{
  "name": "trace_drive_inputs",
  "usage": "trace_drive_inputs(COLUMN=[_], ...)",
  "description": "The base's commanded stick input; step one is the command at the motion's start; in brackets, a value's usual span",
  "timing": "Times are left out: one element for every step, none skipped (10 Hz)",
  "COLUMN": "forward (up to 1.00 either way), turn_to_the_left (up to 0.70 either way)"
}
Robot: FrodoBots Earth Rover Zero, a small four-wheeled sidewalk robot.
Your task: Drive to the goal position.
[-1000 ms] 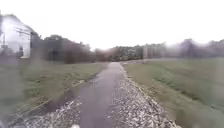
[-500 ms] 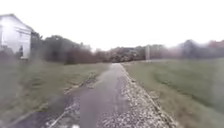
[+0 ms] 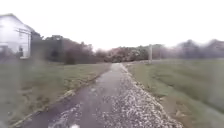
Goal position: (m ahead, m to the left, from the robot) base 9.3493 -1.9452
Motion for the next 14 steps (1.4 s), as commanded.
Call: trace_drive_inputs(forward=[1.00,1.00,1.00,1.00,1.00,1.00,1.00,1.00,1.00,1.00,1.00,1.00,1.00,1.00], turn_to_the_left=[0.00,0.00,0.00,0.00,0.00,0.00,0.00,0.00,0.00,0.00,0.00,0.00,0.00,0.00])
